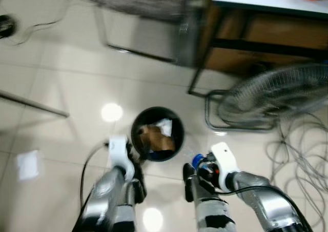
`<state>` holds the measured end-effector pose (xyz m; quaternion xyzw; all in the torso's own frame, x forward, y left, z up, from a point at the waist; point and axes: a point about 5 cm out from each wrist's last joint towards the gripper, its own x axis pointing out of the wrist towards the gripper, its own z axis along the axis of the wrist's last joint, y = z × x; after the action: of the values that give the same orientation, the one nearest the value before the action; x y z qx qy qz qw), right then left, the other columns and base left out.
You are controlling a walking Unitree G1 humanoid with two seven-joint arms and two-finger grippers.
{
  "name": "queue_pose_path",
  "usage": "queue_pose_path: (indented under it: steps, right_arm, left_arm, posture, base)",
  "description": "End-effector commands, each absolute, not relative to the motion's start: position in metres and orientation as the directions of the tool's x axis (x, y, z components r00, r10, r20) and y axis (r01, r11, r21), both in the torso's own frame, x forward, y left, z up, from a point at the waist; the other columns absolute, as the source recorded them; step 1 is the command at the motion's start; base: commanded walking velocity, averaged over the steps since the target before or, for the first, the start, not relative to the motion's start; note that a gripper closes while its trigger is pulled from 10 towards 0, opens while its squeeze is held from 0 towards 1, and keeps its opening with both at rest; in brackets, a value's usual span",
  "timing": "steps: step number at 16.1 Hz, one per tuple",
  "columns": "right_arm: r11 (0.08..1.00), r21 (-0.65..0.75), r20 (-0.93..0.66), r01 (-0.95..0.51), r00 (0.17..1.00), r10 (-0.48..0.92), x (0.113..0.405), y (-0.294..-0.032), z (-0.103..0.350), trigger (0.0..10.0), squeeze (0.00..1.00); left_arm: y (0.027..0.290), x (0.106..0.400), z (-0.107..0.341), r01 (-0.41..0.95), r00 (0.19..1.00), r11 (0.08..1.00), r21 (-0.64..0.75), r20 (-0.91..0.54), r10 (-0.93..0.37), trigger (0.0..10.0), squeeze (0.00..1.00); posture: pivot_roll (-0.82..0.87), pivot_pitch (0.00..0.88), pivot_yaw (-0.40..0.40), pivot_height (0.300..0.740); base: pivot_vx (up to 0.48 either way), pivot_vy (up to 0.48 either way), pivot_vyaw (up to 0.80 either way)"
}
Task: Picking trash to rubbish bin
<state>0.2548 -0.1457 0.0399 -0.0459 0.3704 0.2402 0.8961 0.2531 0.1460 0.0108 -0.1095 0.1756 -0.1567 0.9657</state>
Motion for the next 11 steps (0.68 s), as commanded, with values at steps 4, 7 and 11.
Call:
queue_pose_path:
  steps: [4, 7, 11]
  right_arm:
    - [0.869, 0.061, -0.704, -0.490, 0.596, 0.386, 0.274, -0.150, 0.020, 10.0, 0.00]
    - [0.864, 0.029, -0.703, -0.503, 0.604, 0.376, 0.283, -0.152, 0.020, 10.0, 0.00]
    - [0.864, 0.020, -0.698, -0.503, 0.612, 0.373, 0.288, -0.154, 0.015, 10.0, 0.00]
  left_arm:
    - [0.158, 0.181, 0.032, 0.374, 0.759, 0.864, -0.336, -0.425, -0.493, 10.0, 0.45]
    - [0.162, 0.162, 0.051, 0.437, 0.697, 0.823, -0.363, -0.441, -0.565, 10.0, 0.00]
    - [0.172, 0.146, 0.063, 0.460, 0.621, 0.806, -0.372, -0.514, -0.592, 10.0, 0.00]
  posture:
    - [-0.04, 0.506, 0.058, 0.740]
    - [-0.02, 0.504, 0.064, 0.740]
    - [0.00, 0.499, 0.081, 0.740]
  base:
    - [0.000, 0.000, 0.00]
    - [0.000, 0.000, 0.00]
    - [0.000, 0.000, 0.00]
